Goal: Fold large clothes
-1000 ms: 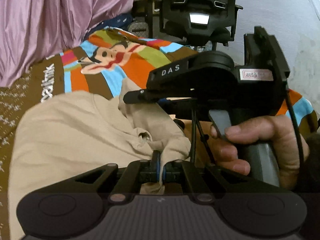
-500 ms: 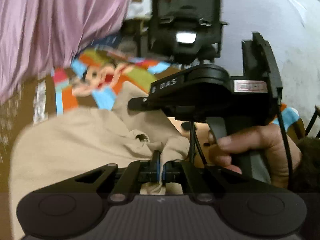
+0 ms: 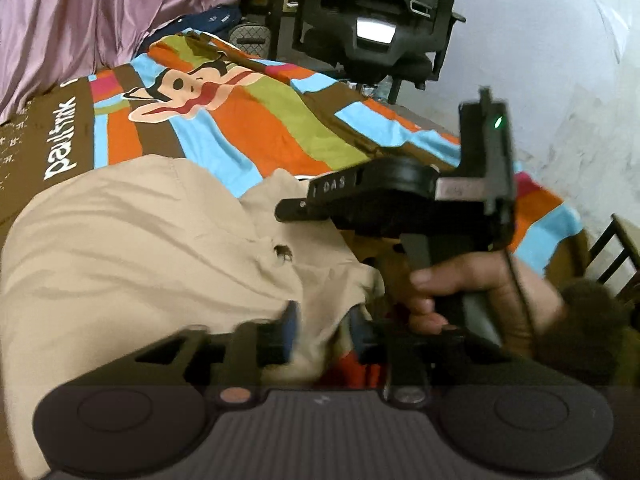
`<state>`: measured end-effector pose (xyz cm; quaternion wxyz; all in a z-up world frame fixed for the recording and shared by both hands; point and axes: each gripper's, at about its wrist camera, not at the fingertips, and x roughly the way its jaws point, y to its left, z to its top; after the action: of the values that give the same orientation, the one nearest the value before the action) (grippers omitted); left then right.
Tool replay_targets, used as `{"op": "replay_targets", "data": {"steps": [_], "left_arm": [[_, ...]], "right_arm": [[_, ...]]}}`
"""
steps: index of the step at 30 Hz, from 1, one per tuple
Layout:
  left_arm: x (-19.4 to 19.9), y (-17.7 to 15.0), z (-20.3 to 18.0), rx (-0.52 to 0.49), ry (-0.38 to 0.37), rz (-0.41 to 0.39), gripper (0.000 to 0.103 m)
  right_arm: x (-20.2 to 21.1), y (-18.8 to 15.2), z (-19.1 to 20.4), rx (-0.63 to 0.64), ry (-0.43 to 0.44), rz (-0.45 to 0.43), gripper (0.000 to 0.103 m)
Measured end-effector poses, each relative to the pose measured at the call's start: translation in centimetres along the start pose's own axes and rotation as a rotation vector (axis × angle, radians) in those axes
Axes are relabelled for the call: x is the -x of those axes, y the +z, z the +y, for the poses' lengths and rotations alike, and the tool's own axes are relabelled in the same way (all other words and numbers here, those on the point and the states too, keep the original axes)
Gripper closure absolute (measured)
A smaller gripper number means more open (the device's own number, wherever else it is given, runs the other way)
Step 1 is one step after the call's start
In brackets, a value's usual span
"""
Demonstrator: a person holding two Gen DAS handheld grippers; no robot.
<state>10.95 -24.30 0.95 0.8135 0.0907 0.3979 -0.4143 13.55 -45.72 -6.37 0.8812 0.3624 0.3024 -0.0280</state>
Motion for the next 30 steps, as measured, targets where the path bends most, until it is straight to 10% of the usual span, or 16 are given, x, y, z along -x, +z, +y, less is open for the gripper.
{"op": "replay_targets", "data": {"steps": [8, 17, 24, 30], "left_arm": [[8.7, -2.3, 2.4, 0.041, 0.01, -0.105, 0.016], [12.4, -3.0, 12.0, 0.382, 0.386, -0.203, 0.006], [7.9, -3.2, 15.9, 0.44, 0.315, -0.101, 0.006], [6.2, -6.6, 16.5, 0.489, 0.247, -0.127, 0.006]], "right_arm": [[0.3, 0.3, 0.8, 0.032, -0.02, -0.005, 0.095], [4.9, -1.2, 4.8, 0.313, -0.142, -0.218, 0.038], [7.3, -3.2, 9.4, 0.471, -0.098, -0.279, 0.012], [2.1, 0.1, 15.7, 0.604, -0.019, -0.115, 0.004]]}}
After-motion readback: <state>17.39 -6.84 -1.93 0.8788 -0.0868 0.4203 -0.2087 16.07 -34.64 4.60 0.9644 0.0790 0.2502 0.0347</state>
